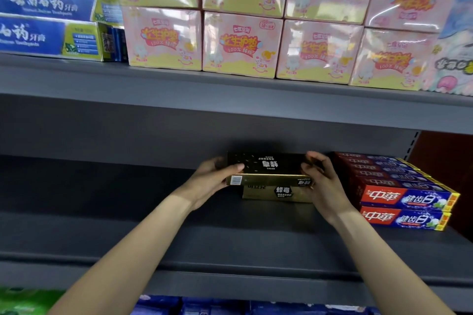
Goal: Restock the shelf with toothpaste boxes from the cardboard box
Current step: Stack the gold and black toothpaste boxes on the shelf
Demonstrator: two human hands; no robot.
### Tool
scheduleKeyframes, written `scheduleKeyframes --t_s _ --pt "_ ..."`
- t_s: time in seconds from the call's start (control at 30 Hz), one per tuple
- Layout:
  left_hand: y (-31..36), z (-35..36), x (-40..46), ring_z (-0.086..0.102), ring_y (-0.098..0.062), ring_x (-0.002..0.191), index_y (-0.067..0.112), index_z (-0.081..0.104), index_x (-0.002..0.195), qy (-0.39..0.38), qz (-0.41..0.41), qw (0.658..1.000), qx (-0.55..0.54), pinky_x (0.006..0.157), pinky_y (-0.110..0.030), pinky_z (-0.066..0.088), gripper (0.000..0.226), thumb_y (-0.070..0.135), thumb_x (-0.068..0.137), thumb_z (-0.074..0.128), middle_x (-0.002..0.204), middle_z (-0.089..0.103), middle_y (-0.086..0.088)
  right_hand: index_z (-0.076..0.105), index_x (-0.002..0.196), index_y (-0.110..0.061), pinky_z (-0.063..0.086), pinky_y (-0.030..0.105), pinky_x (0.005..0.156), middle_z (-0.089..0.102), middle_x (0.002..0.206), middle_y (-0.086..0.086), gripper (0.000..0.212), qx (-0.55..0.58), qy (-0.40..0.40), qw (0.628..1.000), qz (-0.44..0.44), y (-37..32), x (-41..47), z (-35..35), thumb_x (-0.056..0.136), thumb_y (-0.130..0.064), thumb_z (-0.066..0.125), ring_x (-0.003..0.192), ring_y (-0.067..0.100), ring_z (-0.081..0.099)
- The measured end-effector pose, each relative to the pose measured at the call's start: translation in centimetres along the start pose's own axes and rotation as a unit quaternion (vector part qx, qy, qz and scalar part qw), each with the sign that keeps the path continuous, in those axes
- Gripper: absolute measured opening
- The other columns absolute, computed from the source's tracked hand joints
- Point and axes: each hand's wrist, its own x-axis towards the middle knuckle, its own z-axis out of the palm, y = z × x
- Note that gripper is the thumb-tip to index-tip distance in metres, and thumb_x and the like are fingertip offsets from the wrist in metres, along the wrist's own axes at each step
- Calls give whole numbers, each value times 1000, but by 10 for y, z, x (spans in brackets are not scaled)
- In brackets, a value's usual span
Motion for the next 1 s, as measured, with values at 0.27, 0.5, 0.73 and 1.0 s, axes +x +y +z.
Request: scheduleKeyframes --t_s 0.27,0.5,0.73,1.0 --pt "-7 -7 6 60 -17 111 16 51 125 21 14 997 79 90 -26 52 51 5 80 71 118 63 -5 59 111 -16 51 29 76 63 101 6 26 -90 31 995 7 3 2 -7 88 -5 60 85 14 63" --pt "-12 2 7 62 -15 106 14 47 131 14 7 990 141 84 -25 55 61 6 77 74 118 61 -5 55 120 -11 55 24 72 64 106 7 48 -49 60 997 -8 4 -2 -11 76 -19 74 93 18 65" --pt "-4 28 0 66 -8 93 22 56 109 -97 -19 969 228 81 -27 57 34 20 80 73 104 65 3 40 135 -30 55 33 70 62 119 4 55 -31 -35 999 20 0 -3 24 87 -15 62 101 27 65" --pt "7 36 -5 68 -26 82 23 45 123 -118 -80 978 149 71 -38 60 37 39 91 54 108 64 -12 43 138 -34 48 39 97 51 140 -1 51 -214 -86 972 52 -3 -7 37 89 -43 54 123 17 50"
